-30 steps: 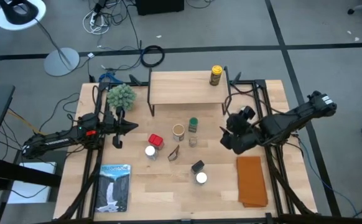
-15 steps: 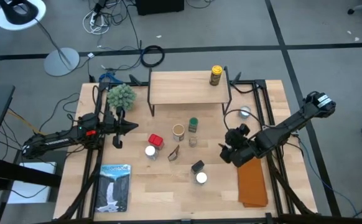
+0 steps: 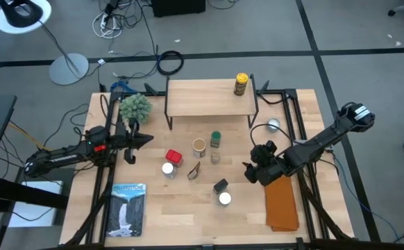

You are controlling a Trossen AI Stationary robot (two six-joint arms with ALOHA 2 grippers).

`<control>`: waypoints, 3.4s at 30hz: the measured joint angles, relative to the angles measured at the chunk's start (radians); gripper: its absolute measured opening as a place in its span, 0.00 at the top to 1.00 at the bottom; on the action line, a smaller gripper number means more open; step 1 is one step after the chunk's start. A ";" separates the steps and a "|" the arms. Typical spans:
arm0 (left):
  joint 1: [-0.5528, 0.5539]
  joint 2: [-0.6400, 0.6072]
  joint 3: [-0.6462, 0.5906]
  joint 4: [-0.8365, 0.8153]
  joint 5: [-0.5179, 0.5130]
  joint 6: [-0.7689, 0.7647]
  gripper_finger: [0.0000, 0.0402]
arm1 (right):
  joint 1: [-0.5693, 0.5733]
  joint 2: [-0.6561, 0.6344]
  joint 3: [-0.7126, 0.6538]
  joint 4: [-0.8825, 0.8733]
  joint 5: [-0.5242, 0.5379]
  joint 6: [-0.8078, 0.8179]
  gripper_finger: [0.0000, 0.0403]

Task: Shelf spices
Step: Put the top white seasoning bottle on the shelf

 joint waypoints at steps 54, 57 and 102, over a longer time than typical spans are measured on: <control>-0.162 0.540 0.292 0.378 -0.180 -0.098 0.11 | -0.036 0.000 0.000 0.012 0.017 -0.090 0.24; -0.162 0.540 0.292 0.462 -0.186 -0.089 0.11 | -0.036 0.000 0.000 0.015 0.017 -0.087 0.24; -0.437 1.157 0.994 -1.020 -0.246 -0.212 0.14 | -0.036 0.000 0.001 0.027 0.018 -0.111 0.24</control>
